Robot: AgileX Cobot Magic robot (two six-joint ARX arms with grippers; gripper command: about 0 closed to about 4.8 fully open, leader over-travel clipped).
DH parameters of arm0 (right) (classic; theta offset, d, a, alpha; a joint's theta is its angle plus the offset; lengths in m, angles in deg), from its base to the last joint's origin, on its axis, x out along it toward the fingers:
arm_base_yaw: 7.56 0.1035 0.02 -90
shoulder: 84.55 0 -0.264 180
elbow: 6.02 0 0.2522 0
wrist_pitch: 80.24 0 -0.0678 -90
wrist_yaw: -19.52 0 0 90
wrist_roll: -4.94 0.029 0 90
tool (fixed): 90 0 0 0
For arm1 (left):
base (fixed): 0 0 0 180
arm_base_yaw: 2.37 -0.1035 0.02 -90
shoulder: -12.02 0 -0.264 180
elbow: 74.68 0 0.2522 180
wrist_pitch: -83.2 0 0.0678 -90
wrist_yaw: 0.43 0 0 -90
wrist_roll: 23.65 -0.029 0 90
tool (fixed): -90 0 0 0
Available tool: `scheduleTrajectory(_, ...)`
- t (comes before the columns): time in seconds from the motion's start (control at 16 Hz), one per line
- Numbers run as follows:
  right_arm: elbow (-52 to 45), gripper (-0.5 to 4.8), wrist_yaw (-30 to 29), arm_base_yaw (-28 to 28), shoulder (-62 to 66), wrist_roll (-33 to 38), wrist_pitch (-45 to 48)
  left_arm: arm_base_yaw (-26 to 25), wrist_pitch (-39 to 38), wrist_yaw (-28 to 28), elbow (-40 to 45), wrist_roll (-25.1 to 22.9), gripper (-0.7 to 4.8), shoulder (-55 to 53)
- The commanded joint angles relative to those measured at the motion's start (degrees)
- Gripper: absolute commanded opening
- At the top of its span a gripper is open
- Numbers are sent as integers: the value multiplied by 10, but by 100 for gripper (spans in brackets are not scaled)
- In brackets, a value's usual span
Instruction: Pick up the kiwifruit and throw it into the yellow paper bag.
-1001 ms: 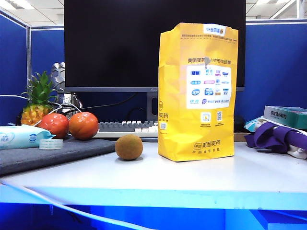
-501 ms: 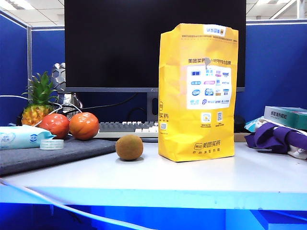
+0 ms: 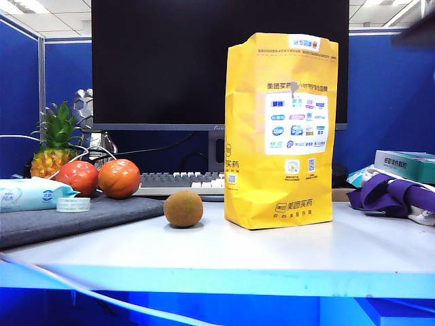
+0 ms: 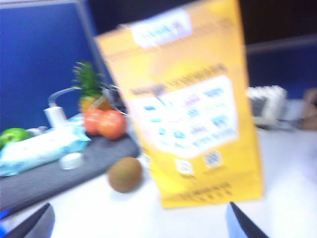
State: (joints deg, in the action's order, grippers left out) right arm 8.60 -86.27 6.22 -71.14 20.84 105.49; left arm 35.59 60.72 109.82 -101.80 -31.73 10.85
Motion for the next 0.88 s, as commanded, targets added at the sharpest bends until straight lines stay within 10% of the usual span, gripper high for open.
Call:
scheduleTrajectory(0.06,-2,479,23,0,-1,-8,12,0,-4,29,26,35,479,-1)
scheduleTrajectory(0.88,-2,479,32,0,-1,-9,-6,0,2,27,53,40,479,-1)
